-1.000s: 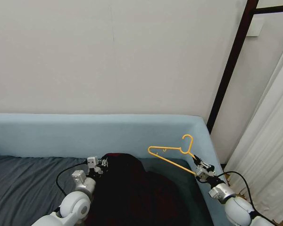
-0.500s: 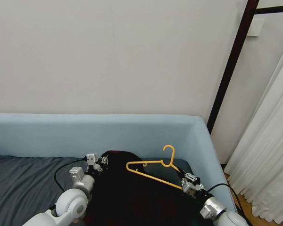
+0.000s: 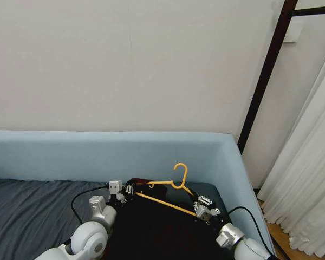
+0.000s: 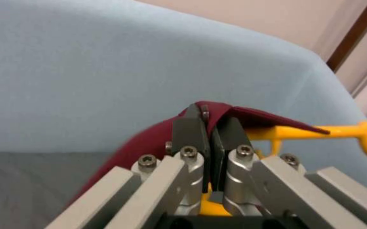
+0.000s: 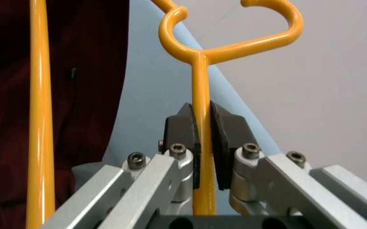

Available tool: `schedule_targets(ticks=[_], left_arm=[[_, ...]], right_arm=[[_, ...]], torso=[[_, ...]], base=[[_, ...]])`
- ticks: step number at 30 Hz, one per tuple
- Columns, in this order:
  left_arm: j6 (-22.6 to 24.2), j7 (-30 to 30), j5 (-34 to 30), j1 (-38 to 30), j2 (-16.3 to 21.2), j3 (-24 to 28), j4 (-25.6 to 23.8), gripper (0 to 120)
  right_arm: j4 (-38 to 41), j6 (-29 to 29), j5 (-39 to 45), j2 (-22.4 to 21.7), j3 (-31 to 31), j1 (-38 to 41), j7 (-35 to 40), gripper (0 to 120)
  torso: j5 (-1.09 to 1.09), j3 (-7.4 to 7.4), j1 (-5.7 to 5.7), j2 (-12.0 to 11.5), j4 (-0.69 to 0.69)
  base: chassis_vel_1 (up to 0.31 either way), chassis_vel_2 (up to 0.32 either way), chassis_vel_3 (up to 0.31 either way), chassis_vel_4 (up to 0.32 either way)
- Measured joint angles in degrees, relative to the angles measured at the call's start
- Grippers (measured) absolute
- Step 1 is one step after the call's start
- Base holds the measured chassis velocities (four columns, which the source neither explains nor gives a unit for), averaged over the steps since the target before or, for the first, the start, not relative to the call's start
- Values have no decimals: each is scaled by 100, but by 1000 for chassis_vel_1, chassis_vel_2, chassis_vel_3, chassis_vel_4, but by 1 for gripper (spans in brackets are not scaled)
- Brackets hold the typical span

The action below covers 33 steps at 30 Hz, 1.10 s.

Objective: Pick up the clothes from the sofa and hang them on the clothes hanger.

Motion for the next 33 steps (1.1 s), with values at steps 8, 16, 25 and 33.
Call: schedule_targets(ticks=[8,16,25,33], left_arm=[[72,-60,6,-93,-6,174,-308,0],[128,-91,-86,-523,96,405,-566,0],[192,-158,-353,-1677,173,1322,-502,0],[234,-183,-458,-2020,132,1727,-636,0]], right_arm=[[-269,-85,114,204,-43,156,18,5],[-384,-157,197,340,-56,470,34,5],[-269,-176,54,308,-190,641,12,5],[-188,-148,-36,297,-172,634,-65,5]], torso=[[1,0,1,0,0],[1,0,1,0,1],[1,0,1,0,-2],[1,0,1,0,1]], base=[[0,0,0,0],[0,0,0,0],[0,0,0,0],[0,0,0,0]])
